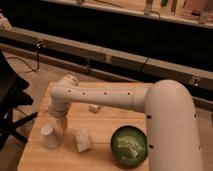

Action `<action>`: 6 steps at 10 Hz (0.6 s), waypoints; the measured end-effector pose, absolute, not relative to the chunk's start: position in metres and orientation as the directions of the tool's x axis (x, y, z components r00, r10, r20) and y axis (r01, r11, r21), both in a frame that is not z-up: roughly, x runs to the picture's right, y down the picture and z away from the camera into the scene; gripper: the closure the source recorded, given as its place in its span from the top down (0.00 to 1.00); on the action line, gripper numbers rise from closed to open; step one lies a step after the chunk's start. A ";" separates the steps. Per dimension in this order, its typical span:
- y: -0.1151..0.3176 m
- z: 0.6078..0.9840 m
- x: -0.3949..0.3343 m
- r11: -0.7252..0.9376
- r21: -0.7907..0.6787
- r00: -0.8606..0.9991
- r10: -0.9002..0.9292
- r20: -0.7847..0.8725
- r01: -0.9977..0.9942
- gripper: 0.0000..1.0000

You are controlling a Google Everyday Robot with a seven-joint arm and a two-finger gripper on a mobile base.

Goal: Place the ceramic cup over the eraser

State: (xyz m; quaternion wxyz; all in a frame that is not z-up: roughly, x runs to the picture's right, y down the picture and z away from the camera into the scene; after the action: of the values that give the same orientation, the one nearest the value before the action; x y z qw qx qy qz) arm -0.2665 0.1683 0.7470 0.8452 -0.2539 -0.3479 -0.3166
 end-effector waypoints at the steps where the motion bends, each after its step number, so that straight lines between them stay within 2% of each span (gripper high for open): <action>1: 0.170 0.744 -0.270 0.668 -0.208 0.555 -0.361 0.749 0.715 0.80; 6: 0.188 0.727 -0.293 0.625 -0.220 0.544 -0.392 0.742 0.749 0.80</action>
State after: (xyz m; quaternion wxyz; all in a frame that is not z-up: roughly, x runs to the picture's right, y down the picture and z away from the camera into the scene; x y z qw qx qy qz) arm -0.2928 0.1876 0.7271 0.8370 -0.2675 -0.3344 -0.3408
